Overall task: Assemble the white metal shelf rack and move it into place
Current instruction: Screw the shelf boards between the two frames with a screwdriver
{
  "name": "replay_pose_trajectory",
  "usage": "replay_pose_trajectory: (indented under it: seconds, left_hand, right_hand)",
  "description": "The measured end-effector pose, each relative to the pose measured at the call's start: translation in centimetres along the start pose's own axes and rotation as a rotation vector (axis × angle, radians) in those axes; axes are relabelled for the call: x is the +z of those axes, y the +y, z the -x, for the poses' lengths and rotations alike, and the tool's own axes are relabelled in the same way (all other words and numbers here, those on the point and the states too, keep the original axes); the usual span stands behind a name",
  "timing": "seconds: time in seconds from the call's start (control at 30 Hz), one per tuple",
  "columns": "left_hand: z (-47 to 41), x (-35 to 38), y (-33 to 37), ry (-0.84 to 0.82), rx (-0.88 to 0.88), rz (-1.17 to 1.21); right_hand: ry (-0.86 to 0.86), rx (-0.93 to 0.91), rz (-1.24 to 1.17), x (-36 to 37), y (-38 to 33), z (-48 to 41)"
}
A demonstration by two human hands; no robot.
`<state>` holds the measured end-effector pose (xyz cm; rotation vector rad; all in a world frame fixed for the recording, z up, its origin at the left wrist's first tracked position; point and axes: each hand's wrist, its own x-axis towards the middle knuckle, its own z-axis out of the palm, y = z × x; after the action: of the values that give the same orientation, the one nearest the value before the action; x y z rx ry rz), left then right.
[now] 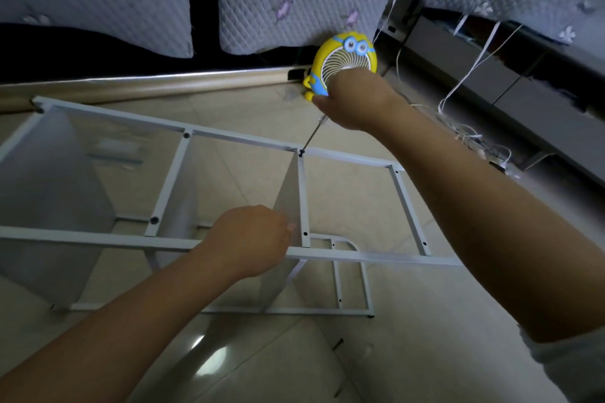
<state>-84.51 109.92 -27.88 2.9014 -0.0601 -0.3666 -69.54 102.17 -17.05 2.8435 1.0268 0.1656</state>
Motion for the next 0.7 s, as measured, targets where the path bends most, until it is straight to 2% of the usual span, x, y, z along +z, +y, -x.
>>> replay_pose_trajectory:
  seconds: [0.13, 0.4, 0.5, 0.6, 0.7]
  left_hand:
    - [-0.1, -0.1, -0.2, 0.011, 0.012, 0.056]
    - [-0.4, 0.7, -0.4, 0.047, -0.025, 0.084]
    - [-0.5, 0.7, 0.1, 0.035, -0.029, 0.061]
    - [-0.7, 0.9, 0.4, 0.051, -0.032, 0.042]
    - [-0.6, 0.9, 0.3, 0.062, -0.038, 0.050]
  right_hand:
    - [-0.060, -0.177, -0.229, -0.7, 0.2, 1.4]
    - [-0.136, -0.193, -0.299, -0.9, 0.7, 1.8]
    - [-0.082, -0.095, -0.191, -0.4, 0.5, 1.1]
    - [0.066, 0.149, -0.173, 0.7, 0.3, 0.5]
    - [0.068, 0.234, -0.101, 0.9, 0.1, 0.7]
